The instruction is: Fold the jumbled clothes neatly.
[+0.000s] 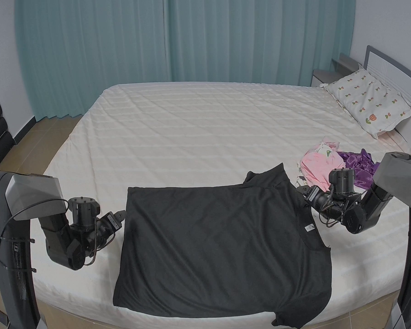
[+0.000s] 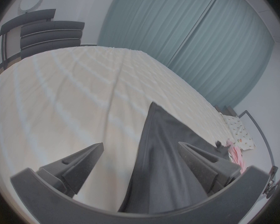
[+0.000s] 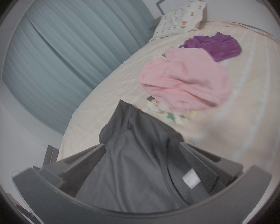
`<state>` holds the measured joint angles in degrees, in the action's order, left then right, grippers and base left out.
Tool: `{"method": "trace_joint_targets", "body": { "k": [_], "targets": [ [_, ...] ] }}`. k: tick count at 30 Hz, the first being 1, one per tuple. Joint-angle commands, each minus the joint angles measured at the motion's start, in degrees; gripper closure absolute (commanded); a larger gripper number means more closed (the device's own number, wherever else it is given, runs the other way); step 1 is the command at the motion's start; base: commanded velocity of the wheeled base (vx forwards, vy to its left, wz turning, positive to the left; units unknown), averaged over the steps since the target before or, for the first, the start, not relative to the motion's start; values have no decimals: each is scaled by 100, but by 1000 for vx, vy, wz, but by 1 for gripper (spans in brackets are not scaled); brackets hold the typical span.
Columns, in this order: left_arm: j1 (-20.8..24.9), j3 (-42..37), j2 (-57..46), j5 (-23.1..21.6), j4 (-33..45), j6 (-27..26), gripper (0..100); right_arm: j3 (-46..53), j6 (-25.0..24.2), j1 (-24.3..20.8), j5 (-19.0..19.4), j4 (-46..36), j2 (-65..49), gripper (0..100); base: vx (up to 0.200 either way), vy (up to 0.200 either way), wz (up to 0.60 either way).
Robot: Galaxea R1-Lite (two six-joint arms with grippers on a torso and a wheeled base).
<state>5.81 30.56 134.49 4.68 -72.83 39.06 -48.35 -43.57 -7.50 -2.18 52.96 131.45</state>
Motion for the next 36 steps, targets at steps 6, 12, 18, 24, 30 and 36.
{"method": "trace_joint_targets", "body": {
  "k": [6, 12, 18, 24, 30, 36],
  "targets": [
    [772, -3056, -379, -187, -1709, 1192, 0, 2998, -917, 64, 34, 1859, -753, 0, -200, 0, 0],
    [1053, -3047, 60, -125, -1709, 1148, 0, 3086, -899, 64, 42, 2008, -647, 0, 0, 0, 0],
    [1185, -2652, 306, -73, -1717, 1104, 0, 3112, -899, 73, 306, 2026, -586, 0, 0, 0, 0],
    [1264, -2362, 746, 569, -1717, 577, 0, 3121, -890, 99, 324, 2026, -594, 0, 0, 0, 0],
    [1370, -2063, 913, 780, -1717, 454, 0, 3095, -873, 91, 315, 2026, -594, 0, 0, 0, 0],
    [1414, -1861, 921, 780, -1700, 410, 0, 3103, -855, 91, 315, 2026, -568, 0, 0, 0, 0]
  ]
}}
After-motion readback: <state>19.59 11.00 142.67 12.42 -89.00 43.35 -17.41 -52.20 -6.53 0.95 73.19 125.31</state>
